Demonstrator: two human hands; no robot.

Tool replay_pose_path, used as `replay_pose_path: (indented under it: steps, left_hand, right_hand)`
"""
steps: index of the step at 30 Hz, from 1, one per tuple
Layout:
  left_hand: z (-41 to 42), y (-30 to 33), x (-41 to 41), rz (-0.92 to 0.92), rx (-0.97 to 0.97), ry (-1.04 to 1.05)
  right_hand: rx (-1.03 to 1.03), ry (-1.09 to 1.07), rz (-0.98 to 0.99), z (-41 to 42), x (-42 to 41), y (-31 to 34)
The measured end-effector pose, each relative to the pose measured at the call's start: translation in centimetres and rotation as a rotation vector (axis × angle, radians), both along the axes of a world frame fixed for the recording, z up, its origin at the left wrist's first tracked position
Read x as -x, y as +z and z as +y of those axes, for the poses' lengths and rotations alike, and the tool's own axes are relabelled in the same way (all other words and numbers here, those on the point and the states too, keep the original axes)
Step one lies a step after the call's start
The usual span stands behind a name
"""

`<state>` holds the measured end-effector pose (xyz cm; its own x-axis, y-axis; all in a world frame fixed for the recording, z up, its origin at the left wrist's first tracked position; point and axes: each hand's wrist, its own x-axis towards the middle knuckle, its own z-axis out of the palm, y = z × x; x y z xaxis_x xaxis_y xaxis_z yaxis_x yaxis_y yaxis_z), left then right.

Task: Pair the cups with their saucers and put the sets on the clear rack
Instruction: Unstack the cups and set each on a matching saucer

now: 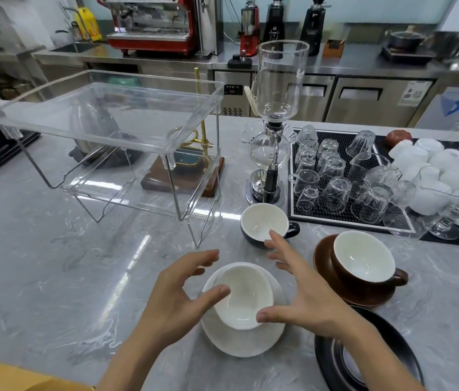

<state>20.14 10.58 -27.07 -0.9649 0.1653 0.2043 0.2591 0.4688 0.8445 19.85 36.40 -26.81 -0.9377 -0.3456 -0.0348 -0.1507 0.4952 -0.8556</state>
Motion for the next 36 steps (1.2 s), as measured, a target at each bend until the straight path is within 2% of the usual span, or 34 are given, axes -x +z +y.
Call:
replay_pose_path:
  steps: [17, 26, 36]
  left_hand:
    - [4.3, 1.0, 6.8, 0.059, 0.02, -0.071]
    - [5.8, 0.1, 9.8, 0.028, 0.109, -0.098]
    - [6.8, -0.9, 13.3, -0.056, 0.229, -0.176]
  right_hand:
    - [-0.017, -0.133, 0.144, 3.3, 4.7, 1.1]
    - [-0.069, -0.193, 0.09, 4.1, 7.3, 0.5]
    - [-0.215, -0.16, 0.038, 3.4, 9.6, -0.7]
